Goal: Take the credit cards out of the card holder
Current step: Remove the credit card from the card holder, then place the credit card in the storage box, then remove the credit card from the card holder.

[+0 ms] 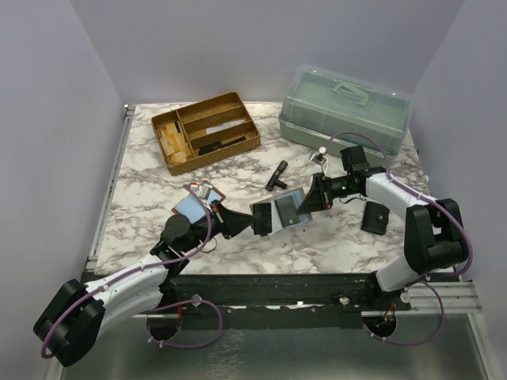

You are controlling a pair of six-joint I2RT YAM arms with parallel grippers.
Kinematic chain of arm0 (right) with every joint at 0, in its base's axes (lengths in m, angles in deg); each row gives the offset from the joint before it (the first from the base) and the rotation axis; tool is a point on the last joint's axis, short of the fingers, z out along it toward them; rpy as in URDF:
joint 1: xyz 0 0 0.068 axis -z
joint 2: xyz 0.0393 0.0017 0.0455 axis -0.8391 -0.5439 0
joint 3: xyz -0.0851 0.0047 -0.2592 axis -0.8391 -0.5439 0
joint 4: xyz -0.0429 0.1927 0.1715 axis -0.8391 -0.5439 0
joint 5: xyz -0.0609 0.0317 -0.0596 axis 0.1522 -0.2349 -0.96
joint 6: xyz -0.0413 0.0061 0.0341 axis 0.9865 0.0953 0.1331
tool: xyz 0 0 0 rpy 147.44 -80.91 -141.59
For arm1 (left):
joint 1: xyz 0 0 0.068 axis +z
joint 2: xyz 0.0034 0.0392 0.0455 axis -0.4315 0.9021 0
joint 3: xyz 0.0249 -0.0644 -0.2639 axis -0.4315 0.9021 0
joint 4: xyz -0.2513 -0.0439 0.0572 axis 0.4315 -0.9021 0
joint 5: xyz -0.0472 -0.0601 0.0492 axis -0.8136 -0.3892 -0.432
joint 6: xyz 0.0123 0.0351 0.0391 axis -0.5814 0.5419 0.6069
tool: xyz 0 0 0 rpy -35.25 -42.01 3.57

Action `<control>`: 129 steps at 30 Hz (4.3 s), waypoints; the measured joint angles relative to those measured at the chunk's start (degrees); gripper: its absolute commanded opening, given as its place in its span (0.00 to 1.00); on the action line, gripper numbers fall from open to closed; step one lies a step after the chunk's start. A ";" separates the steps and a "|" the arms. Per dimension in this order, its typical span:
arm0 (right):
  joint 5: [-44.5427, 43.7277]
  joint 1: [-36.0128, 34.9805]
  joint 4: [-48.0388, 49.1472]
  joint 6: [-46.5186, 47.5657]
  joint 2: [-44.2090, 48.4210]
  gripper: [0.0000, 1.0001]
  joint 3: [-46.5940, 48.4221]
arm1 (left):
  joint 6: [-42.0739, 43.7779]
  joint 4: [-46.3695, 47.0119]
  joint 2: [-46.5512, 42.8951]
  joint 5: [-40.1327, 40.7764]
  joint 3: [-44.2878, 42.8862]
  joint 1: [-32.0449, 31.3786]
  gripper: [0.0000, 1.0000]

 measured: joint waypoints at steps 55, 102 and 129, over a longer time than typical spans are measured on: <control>-11.23 0.00 0.61 -0.98 -2.89 0.01 0.00 | 49.75 -66.31 72.70 -25.27 -91.95 40.63 0.00; -11.28 0.00 -0.42 -0.09 -4.37 0.01 0.00 | 85.53 -65.18 71.06 31.58 -87.62 18.36 0.16; -13.20 0.00 -0.33 -0.20 -4.37 0.01 0.00 | 44.26 -57.18 44.52 9.05 -69.51 23.91 0.59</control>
